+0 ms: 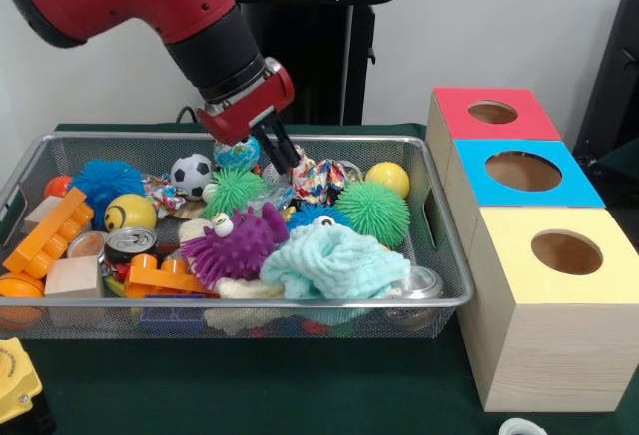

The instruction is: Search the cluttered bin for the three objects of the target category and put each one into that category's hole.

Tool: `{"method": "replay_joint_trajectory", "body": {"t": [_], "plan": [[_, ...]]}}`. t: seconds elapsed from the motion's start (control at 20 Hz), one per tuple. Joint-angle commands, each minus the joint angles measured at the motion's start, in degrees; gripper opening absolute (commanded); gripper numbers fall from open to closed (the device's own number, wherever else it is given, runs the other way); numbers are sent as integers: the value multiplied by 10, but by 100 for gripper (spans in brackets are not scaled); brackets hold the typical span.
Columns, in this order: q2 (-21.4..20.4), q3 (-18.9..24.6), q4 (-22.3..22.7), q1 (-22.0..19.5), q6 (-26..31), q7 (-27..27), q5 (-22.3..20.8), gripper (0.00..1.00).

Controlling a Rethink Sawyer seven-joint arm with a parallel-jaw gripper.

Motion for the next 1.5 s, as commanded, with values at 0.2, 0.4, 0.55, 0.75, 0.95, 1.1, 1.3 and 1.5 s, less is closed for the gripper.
{"method": "replay_joint_trajectory", "body": {"t": [0.2,0.4,0.55,0.75,0.95,1.1,1.3,1.5], "plan": [[-89,-38,-18,49,0,65,-19,100],[-114,-80,4,61,-20,123,-11,100],[-144,-141,24,93,-57,205,2,100],[-134,-237,30,149,-121,302,39,100],[-127,-296,42,183,-161,337,79,100],[-146,-316,69,201,-167,353,107,100],[-158,-354,89,240,-186,402,144,100],[-164,-389,121,287,-239,454,172,100]]}}
